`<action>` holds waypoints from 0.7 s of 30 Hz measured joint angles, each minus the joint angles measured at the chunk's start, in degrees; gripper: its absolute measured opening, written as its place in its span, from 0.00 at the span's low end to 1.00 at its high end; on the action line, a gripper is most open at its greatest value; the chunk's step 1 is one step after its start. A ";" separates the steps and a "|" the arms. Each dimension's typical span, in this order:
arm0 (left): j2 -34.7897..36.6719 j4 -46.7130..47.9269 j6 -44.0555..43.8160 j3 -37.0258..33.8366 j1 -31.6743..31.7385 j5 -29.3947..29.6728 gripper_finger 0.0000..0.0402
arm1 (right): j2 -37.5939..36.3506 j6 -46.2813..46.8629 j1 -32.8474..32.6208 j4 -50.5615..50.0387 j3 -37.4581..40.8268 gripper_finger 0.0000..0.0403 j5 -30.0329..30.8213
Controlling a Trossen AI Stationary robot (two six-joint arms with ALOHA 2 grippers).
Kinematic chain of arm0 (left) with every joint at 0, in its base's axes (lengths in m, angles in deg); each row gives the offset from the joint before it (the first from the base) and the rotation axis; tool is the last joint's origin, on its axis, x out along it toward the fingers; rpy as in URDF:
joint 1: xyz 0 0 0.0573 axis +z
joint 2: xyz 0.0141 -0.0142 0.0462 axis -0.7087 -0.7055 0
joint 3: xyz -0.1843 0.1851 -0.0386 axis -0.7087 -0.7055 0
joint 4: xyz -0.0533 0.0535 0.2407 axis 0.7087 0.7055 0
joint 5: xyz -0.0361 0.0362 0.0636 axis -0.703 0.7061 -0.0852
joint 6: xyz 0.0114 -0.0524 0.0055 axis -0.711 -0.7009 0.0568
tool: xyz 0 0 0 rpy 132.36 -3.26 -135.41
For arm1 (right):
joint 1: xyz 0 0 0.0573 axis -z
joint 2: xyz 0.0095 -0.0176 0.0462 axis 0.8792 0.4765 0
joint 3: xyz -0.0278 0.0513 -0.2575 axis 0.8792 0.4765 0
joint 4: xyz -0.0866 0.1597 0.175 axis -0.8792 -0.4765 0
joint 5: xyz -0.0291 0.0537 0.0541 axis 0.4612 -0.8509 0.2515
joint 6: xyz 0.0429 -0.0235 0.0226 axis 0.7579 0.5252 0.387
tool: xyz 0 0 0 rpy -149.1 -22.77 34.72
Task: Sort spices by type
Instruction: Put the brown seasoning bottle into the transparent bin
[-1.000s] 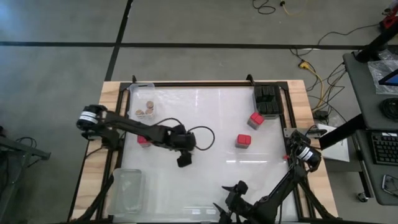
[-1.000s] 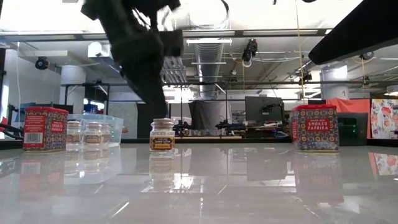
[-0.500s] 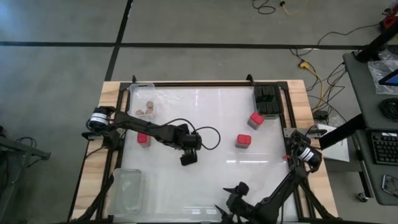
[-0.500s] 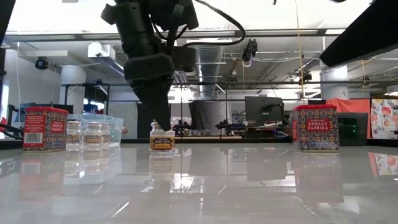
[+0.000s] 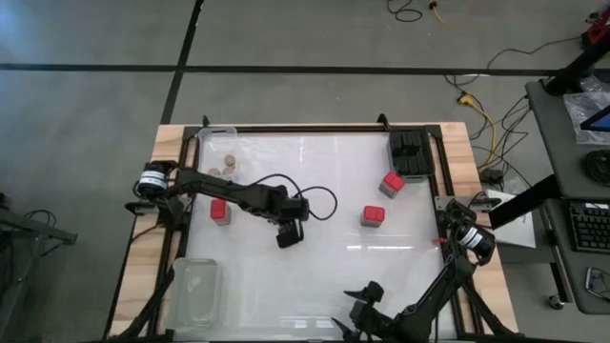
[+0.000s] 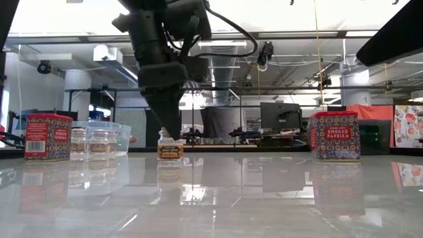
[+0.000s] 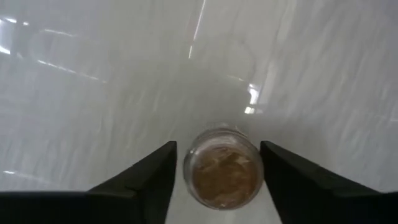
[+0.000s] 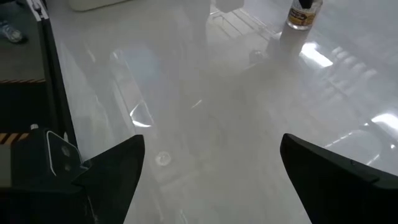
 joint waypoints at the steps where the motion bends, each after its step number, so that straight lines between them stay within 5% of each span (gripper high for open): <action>1: 0.00 0.29 -0.05 0.00 0.09 -0.16 0.51 | 0.00 0.24 -0.03 -0.02 0.00 0.90 -0.04; 7: 0.07 1.27 -0.18 0.00 0.19 0.36 0.42 | 0.00 0.63 -0.05 0.00 0.00 0.90 -1.38; 21: 0.07 3.23 -0.65 0.39 0.20 0.44 0.52 | 0.00 1.48 -0.05 0.02 0.00 0.90 -2.45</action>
